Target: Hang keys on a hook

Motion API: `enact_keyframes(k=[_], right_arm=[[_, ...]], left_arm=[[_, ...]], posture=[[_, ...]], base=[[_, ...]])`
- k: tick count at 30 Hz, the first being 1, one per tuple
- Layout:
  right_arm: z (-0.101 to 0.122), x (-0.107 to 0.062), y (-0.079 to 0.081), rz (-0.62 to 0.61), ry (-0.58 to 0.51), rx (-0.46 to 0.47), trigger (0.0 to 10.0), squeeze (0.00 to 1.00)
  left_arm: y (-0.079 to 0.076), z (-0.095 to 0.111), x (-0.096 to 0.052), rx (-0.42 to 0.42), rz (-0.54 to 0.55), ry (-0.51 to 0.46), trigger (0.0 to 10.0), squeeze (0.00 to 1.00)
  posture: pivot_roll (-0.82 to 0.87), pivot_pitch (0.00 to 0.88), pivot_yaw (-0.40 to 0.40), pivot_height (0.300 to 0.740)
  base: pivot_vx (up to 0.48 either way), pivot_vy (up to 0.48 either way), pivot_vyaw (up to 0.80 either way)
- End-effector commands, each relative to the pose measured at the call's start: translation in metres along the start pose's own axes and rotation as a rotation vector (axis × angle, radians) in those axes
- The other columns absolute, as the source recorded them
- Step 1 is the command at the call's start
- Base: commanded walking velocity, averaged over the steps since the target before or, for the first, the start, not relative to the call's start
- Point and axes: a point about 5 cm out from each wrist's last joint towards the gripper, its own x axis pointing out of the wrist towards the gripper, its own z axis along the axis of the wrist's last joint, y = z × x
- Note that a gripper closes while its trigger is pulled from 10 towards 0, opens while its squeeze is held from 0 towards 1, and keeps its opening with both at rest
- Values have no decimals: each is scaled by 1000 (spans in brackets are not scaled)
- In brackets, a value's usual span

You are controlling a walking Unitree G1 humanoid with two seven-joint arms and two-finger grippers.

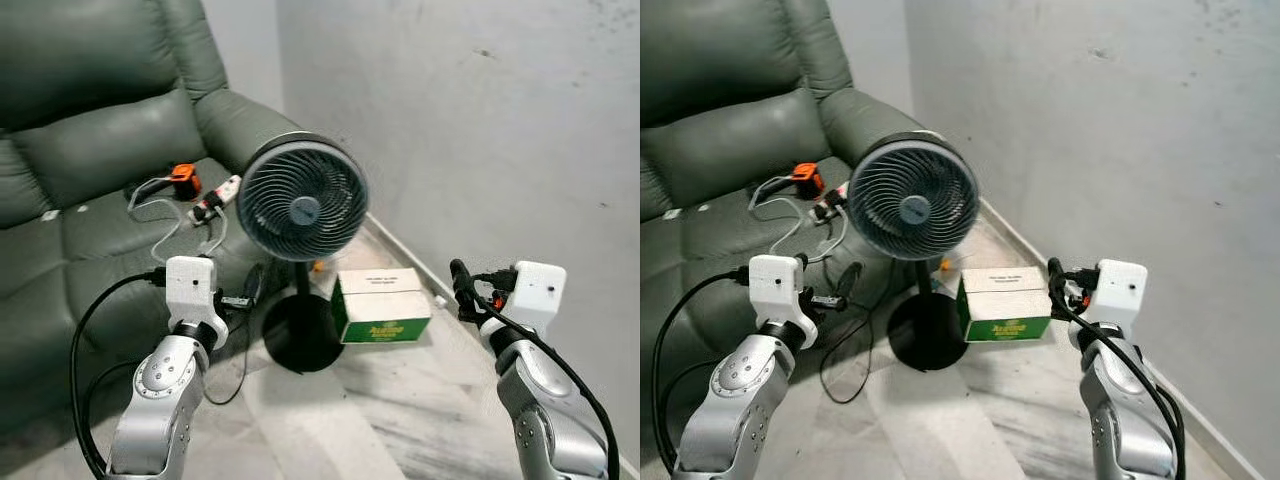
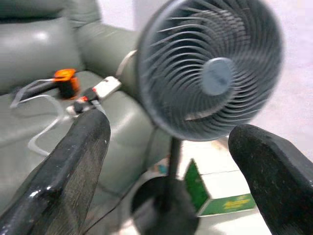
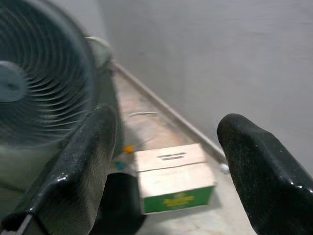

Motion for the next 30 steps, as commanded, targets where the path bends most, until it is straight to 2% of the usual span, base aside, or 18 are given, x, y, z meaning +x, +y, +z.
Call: enact_keyframes(k=[1,5,14,26,30], right_arm=[[0,0,2,1,-1,-3,10000,0],[-3,-3,3,23,-13,-56,10000,0],[-10,-6,-5,-8,-17,-40,10000,0],[-6,-2,5,6,-60,-70,10000,0],[-6,-1,5,7,-62,-78,10000,0]], left_arm=[[0,-1,0,11,5,0,10000,0],[1,-4,0,44,14,-13,10000,0],[8,-11,-5,60,41,-17,10000,0],[10,-7,-2,72,55,-40,10000,0],[9,-9,-1,61,47,-27,10000,0]], posture=[[63,111,41,740],[63,111,41,740],[58,117,48,740],[57,116,54,740],[57,116,54,740]], base=[[0,0,-769],[0,0,-753],[0,0,-626],[0,0,-606],[0,0,-200]])
